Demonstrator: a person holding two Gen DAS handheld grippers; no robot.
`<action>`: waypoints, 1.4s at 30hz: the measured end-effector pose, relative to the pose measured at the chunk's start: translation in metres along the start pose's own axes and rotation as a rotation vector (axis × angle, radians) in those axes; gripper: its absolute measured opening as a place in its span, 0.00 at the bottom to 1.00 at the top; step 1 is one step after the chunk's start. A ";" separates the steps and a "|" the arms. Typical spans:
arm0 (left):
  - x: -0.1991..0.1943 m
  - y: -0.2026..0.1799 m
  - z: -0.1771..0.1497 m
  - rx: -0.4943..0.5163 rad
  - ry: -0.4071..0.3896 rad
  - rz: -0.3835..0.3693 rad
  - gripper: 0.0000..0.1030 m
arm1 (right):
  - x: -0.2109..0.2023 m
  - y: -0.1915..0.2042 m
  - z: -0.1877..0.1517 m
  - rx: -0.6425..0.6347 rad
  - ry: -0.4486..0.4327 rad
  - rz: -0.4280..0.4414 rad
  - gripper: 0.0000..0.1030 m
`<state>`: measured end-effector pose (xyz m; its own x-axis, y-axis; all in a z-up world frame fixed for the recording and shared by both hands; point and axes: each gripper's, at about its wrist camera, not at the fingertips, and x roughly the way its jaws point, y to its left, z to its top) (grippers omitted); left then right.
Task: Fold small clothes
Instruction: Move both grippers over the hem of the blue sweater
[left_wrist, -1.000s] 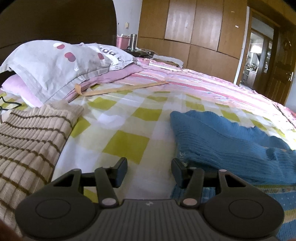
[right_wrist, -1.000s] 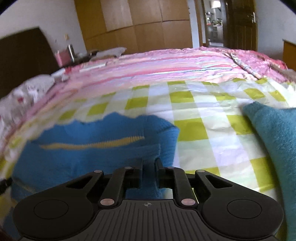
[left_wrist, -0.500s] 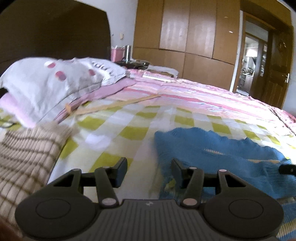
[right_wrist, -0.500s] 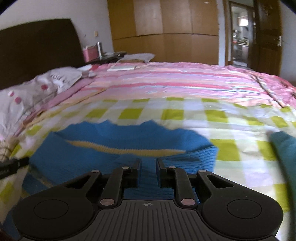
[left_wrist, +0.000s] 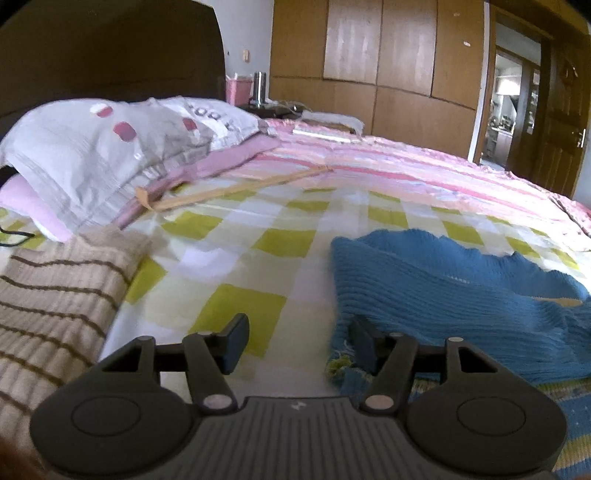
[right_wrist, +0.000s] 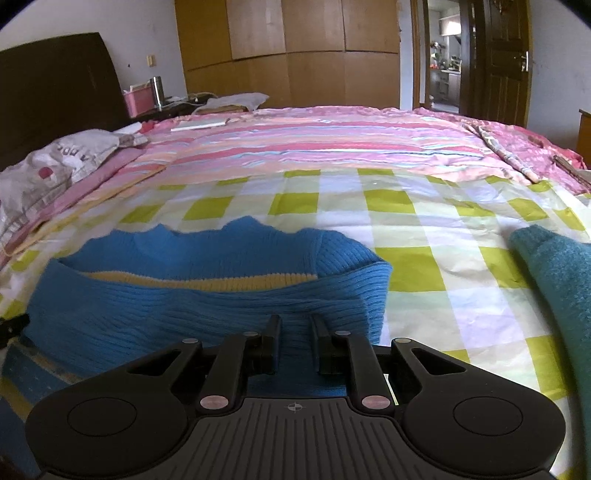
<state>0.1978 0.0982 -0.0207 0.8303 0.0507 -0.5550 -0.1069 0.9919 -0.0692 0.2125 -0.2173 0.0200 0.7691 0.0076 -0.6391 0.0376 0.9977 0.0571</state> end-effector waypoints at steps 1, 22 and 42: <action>-0.004 0.001 0.000 0.000 -0.012 0.005 0.64 | -0.004 0.001 -0.001 -0.006 -0.009 0.005 0.17; 0.001 -0.007 -0.006 0.063 0.017 -0.002 0.65 | -0.017 -0.013 -0.020 0.029 0.049 0.005 0.23; -0.107 0.020 -0.054 0.122 0.280 -0.108 0.64 | -0.125 -0.059 -0.090 0.255 0.137 0.146 0.29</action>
<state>0.0777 0.1061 -0.0076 0.6485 -0.0727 -0.7577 0.0537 0.9973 -0.0497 0.0566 -0.2708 0.0276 0.6858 0.1754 -0.7063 0.1056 0.9363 0.3350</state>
